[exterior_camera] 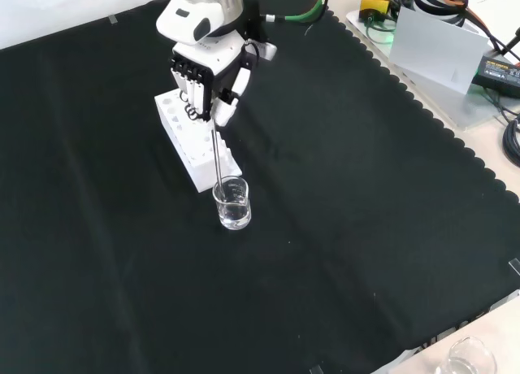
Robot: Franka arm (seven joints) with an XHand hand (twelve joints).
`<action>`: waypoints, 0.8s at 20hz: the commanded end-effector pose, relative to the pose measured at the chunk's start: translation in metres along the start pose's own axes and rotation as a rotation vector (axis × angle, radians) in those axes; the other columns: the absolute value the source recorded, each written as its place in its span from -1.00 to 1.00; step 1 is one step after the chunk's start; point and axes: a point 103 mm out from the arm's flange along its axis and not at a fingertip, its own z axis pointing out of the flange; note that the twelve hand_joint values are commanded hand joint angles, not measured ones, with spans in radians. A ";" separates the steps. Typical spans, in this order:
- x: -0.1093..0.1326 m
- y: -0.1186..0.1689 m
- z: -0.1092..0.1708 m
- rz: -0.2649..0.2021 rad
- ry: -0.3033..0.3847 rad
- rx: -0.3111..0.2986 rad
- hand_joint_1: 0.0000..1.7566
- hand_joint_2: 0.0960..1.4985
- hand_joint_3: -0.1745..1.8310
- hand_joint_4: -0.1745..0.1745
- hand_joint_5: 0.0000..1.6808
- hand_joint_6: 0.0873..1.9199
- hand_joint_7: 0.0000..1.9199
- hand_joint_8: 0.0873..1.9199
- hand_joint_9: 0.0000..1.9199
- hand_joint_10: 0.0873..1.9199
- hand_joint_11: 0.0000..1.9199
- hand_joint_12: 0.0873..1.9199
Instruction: Stir in the beaker to the left of the white test tube rack with the glass rod.
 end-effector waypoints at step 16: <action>0.022 -0.020 0.002 -0.007 0.022 -0.004 0.51 0.34 -1.00 -0.97 0.71 -1.00 0.52 -0.65 0.80 -0.66 0.73 -0.68</action>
